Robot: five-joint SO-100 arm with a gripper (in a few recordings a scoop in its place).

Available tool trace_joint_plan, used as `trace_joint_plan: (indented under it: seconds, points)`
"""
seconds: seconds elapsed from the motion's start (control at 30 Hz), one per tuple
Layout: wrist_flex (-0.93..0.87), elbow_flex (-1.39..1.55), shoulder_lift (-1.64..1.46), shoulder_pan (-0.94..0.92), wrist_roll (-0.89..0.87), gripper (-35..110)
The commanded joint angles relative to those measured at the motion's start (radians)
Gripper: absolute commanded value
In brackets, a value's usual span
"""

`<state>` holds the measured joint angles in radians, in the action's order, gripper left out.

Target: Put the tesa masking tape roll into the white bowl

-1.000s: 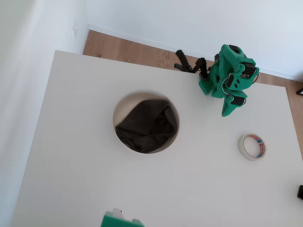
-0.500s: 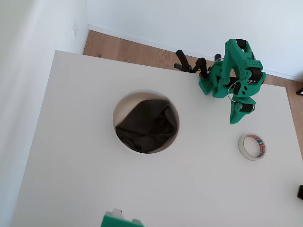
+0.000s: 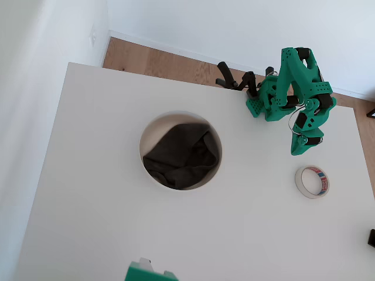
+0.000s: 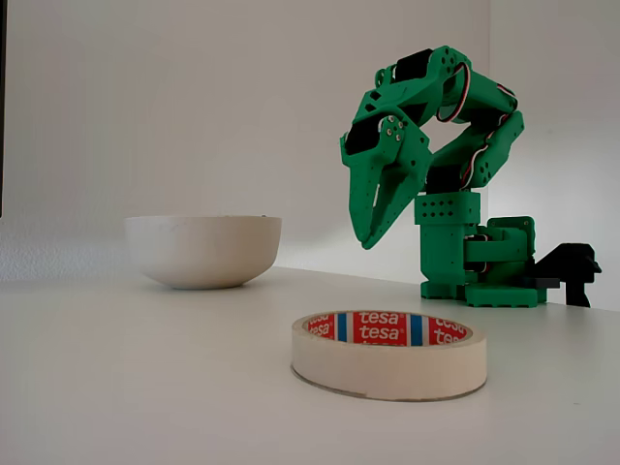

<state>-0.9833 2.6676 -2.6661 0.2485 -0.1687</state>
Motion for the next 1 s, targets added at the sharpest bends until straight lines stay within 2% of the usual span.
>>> trace_joint_plan:
  seconds: [0.0,0.4,0.6,0.87,0.9,0.97]
  points:
    - [0.041,-0.094,0.109,0.015,-0.012,-8]
    - [0.109,-0.321,0.531,0.063,-0.04,-8]
    - [0.11,-0.419,0.635,0.17,-0.072,-8]
    - [0.103,-0.537,0.747,0.216,-0.092,-8]
    - [0.098,-0.548,0.759,0.216,-0.095,-8]
    - [0.081,-0.568,0.778,0.215,-0.123,6]
